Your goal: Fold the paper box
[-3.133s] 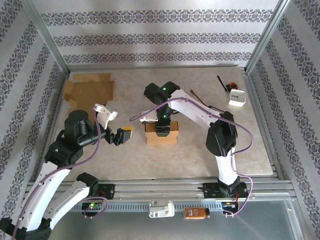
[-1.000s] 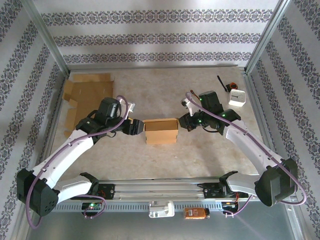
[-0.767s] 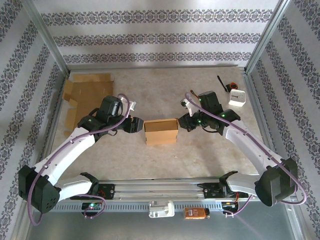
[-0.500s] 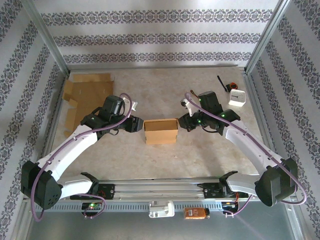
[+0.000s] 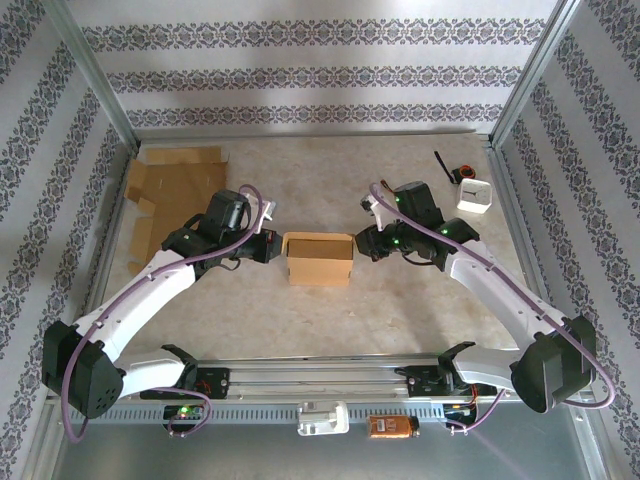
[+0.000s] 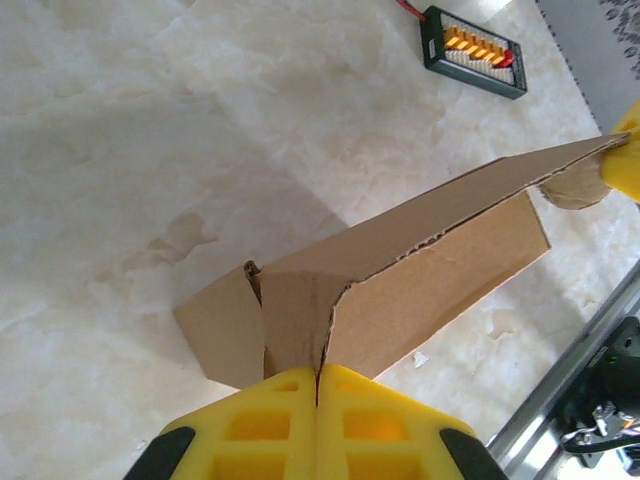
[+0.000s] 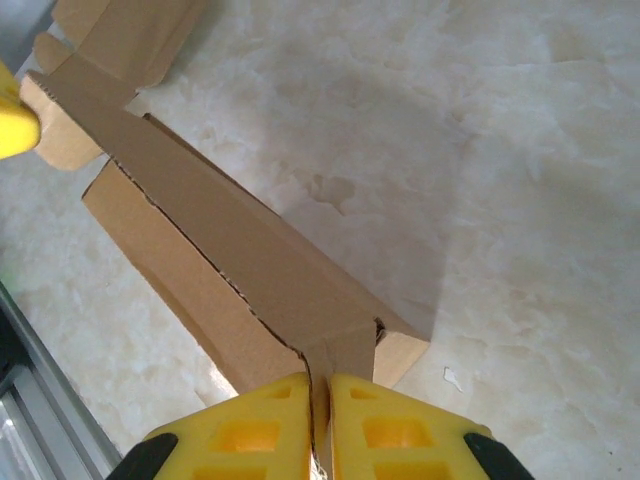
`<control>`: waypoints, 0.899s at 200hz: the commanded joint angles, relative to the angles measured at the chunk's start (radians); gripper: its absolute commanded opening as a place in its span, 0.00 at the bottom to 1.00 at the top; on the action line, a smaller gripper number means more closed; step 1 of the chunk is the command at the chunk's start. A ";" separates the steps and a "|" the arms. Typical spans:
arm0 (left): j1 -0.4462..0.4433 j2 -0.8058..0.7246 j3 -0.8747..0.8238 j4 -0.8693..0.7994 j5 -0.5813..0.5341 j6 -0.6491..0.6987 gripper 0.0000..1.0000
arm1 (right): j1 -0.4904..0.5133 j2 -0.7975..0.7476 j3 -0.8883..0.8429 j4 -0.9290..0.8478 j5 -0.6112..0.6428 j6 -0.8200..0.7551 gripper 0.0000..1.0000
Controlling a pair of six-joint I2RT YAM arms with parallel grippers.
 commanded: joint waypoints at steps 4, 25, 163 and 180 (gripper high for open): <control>-0.006 0.003 0.007 0.099 0.049 -0.082 0.03 | 0.006 0.016 0.029 -0.009 0.040 0.089 0.13; -0.007 0.013 0.003 0.110 0.056 -0.106 0.00 | 0.006 0.020 0.029 -0.010 0.051 0.131 0.13; -0.006 0.051 -0.026 0.111 0.055 -0.170 0.00 | 0.002 0.028 0.046 -0.011 0.086 0.387 0.13; -0.007 0.047 -0.026 0.110 0.054 -0.170 0.00 | 0.000 0.030 0.047 -0.010 0.081 0.432 0.13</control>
